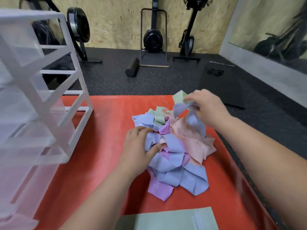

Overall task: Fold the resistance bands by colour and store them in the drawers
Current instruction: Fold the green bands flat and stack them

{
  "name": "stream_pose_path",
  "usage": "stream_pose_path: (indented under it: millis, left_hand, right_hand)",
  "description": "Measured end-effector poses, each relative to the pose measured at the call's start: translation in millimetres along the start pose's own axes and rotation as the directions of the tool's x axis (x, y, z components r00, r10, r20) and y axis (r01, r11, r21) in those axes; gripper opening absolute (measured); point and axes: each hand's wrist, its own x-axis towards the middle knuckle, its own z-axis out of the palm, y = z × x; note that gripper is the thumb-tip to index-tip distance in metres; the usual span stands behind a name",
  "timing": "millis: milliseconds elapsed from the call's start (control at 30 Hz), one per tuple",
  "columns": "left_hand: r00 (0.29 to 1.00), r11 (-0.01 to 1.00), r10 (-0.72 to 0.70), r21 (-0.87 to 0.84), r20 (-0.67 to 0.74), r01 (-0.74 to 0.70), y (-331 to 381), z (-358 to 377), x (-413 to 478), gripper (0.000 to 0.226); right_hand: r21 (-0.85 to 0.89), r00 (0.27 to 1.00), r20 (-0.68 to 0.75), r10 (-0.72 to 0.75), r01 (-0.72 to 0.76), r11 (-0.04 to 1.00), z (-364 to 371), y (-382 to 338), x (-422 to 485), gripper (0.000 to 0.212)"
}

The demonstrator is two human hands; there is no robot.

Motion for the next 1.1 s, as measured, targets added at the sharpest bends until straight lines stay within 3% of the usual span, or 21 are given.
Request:
stream_pose_path:
  millis: [100, 167, 233, 333, 500, 600, 700, 767, 967, 1100]
  left_hand:
    - [1.0, 1.0, 0.012, 0.002, 0.008, -0.012, 4.2, -2.9, -8.2, 0.06]
    - [0.999, 0.999, 0.04, 0.024, 0.02, -0.04, 5.7, -2.4, -14.6, 0.057]
    - [0.997, 0.997, 0.057, 0.047, 0.046, -0.059, 7.0, -2.4, -19.6, 0.057]
    - [0.993, 0.994, 0.076, 0.077, 0.085, -0.083, 7.7, -3.0, -23.9, 0.06]
    - [0.993, 0.992, 0.081, 0.09, 0.087, -0.089, 9.0, -6.8, -30.6, 0.057]
    - [0.994, 0.992, 0.079, 0.09, 0.082, -0.086, 11.3, -9.1, -31.2, 0.055]
    - [0.993, 0.991, 0.082, 0.097, 0.087, -0.09, 10.4, -10.5, -31.3, 0.055]
    - [0.993, 0.99, 0.081, 0.106, 0.09, -0.09, 7.6, -11.0, -31.5, 0.054]
    - [0.994, 0.989, 0.069, 0.121, 0.084, -0.079, 0.2, -15.1, -28.1, 0.055]
    - [0.995, 0.991, 0.061, 0.114, 0.082, -0.07, -2.2, -20.2, -25.9, 0.055]
  right_hand:
    - [-0.099, 0.917, 0.395, -0.06, 0.107, 0.989, 24.7, -12.1, -59.6, 0.021]
    - [0.023, 0.852, 0.523, -0.003, -0.011, 1.0, 34.6, -17.3, -98.5, 0.029]
    - [0.156, 0.874, 0.475, 0.101, -0.197, 0.968, 36.6, -17.9, -122.2, 0.038]
    - [0.25, 0.907, 0.336, 0.256, -0.348, 0.904, 33.5, -19.5, -128.0, 0.038]
    - [0.179, 0.879, 0.141, 0.456, -0.475, 0.861, 34.9, -30.7, -106.6, 0.041]
    - [0.082, 0.895, 0.111, 0.431, -0.441, 0.894, 38.2, -43.2, -88.8, 0.049]
    - [0.039, 0.912, 0.281, 0.299, -0.322, 0.946, 45.2, -56.0, -70.1, 0.066]
    - [0.026, 0.889, 0.343, 0.305, -0.333, 0.943, 52.3, -60.3, -64.6, 0.07]
    - [-0.047, 0.886, 0.308, 0.348, -0.351, 0.935, 63.5, -54.5, -77.6, 0.057]
    - [0.008, 0.927, 0.159, 0.34, -0.346, 0.938, 40.7, -50.1, -73.3, 0.056]
